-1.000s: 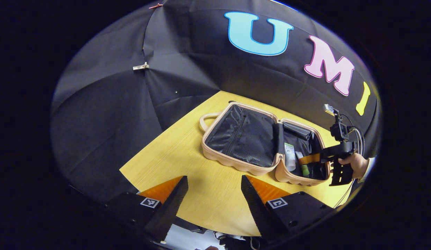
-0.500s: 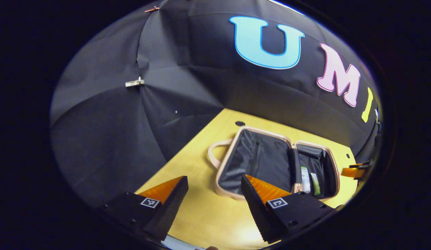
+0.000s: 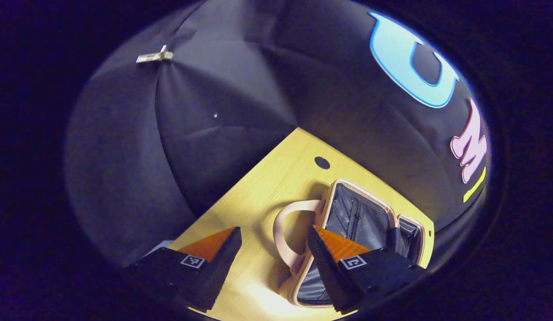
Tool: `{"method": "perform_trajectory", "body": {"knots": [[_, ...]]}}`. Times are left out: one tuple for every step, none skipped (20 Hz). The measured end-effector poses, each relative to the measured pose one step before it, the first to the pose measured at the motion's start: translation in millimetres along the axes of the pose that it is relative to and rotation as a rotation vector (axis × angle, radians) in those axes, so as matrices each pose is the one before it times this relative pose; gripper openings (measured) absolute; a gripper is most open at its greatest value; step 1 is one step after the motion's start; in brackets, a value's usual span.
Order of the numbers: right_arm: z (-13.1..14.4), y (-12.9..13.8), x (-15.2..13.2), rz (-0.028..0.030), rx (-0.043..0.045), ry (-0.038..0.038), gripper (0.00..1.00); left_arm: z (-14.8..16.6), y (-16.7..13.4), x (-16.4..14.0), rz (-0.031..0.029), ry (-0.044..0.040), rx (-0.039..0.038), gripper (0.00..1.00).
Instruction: First open the suitcase, pack the skin care products into it, and then close the suitcase.
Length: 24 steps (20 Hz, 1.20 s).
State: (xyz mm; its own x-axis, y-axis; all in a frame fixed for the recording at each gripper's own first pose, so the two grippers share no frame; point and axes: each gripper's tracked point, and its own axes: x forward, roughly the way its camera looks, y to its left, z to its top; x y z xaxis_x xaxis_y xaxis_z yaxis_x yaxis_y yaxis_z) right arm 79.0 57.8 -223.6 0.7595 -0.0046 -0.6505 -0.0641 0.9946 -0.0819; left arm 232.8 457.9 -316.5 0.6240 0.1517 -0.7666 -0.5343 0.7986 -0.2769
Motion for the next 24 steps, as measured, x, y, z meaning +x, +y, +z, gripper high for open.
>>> {"method": "perform_trajectory", "body": {"knots": [[-12.15, -7.59, -8.29, -0.01836, 0.01956, 0.03268, 0.96, 9.37, -2.19, 17.8, -0.01506, 0.01805, -0.04661, 0.93], [-8.29, -5.7, -6.81, -0.01611, 0.02378, 0.02138, 0.96, -0.17, 3.3, 13.73, -0.00254, 0.01573, -0.05517, 0.93], [-6.07, -3.15, -5.84, -0.01194, 0.02397, 0.01379, 0.97, -0.96, 5.97, 10.87, 0.01047, 0.01643, -0.04195, 0.9], [-4.89, -3.46, -5.38, -0.01399, 0.01733, 0.00792, 0.97, -2.46, 3.48, 5.23, -0.00251, 0.0219, -0.0426, 0.88], [-3.73, -4.6, -3.51, -0.01472, 0.0113, 0.00505, 0.96, -3.11, -2.85, 2.55, -0.02391, 0.02436, -0.03942, 0.87], [-0.05, -3.36, -3.55, -0.01032, 0.00849, -0.00297, 0.96, -1.42, -2.29, 3.75, -0.02279, 0.01045, -0.0288, 0.85], [1.41, -2.38, -1.18, -0.00792, 0.00813, -0.00284, 0.96, -0.23, -1.43, 3.3, -0.01645, 0.00511, -0.0174, 0.79], [1.42, -0.92, -1.2, -0.00251, 0.00407, -0.00289, 0.96, -2.14, -1.36, 4.62, -0.0042, -0.00306, -0.01598, 0.76], [3.01, -0.95, -0.57, -0.00247, -0.00035, -0.0041, 0.96, -1.46, -1.17, 3.46, -0.00075, -0.00124, -0.01974, 0.66], [1.99, -0.82, 0.45, -0.00325, -0.00417, -0.00219, 0.97, -2.12, -0.57, 2.41, -0.00227, 0.00159, -0.01866, 0.57], [1.45, -0.55, 0.26, 0.00115, -0.00362, -0.00184, 0.96, -0.77, -1.25, 0.91, -0.00415, -0.00017, -0.0139, 0.36], [1.61, -0.98, -0.14, -0.00151, -0.0065, -0.00394, 0.96, 0.84, 1.62, -2.52, 0.00568, -0.00876, -0.00186, 0.36], [-0.15, -2.91, 0.48, -0.00892, -0.00839, -0.00126, 0.96, 1.23, -2.93, -8.43, -0.00986, -0.00688, 0.00161, 0.21], [1.27, -3.01, -0.42, -0.00687, -0.00225, -0.00443, 0.96, 1.8, -5.09, 0.66, -0.00363, -0.01272, 0.01405, 0.19], [2.26, -0.92, -0.59, -0.00323, 0.00281, -0.00695, 0.97, 1.61, -6.13, -4.74, -0.00098, -0.0112, 0.02771, 0.16], [1.73, -0.99, 0.31, -0.00145, 0.00746, -0.00491, 0.97, 0.67, -4.35, -8.23, 0.01195, -0.00712, 0.0487, 0.14], [1.2, 0.18, 0.36, 0.00411, 0.0077, -0.00321, 0.97, 6.34, -5.41, -8.67, 0.00863, -0.0273, 0.0542, 0.11], [1.77, 0.88, 1.59, 0.00535, 0.00372, -0.00372, 0.97, 8.34, -7.73, -9.51, 0.00233, -0.0324, 0.05344, 0.1], [3.08, -1.81, 1.38, 0.00113, 0.00015, -0.00287, 0.97, 9.08, -11.07, -13.52, 0.00235, -0.03305, 0.03971, 0.08], [2.28, -1.1, 1.1, 0.00528, 0.00099, -0.00141, 0.97, 11.3, -14.82, -16.62, -0.00623, -0.03843, 0.02898, 0.08], [3.78, 0.12, -0.43, 0.00792, 0.00649, -0.00811, 0.97, 11.54, -19.67, -17.49, -0.01038, -0.03824, 0.0319, 0.08], [4.03, -5.01, 5.68, 0.00764, 0.00736, -0.01587, 0.97, 9.07, -19.82, -12.8, -0.01376, -0.02824, 0.04055, 0.08], [4.27, -2.12, 0.07, 0.00698, 0.00627, -0.01597, 0.98, 9.7, -20.31, -14.37, -0.01931, -0.0154, 0.05066, 0.08], [2.23, -1.8, 0.24, 0.00348, 0.00252, -0.01159, 0.97, 6.07, -20.29, -13.35, -0.00971, -0.00833, 0.05103, 0.08]]}}
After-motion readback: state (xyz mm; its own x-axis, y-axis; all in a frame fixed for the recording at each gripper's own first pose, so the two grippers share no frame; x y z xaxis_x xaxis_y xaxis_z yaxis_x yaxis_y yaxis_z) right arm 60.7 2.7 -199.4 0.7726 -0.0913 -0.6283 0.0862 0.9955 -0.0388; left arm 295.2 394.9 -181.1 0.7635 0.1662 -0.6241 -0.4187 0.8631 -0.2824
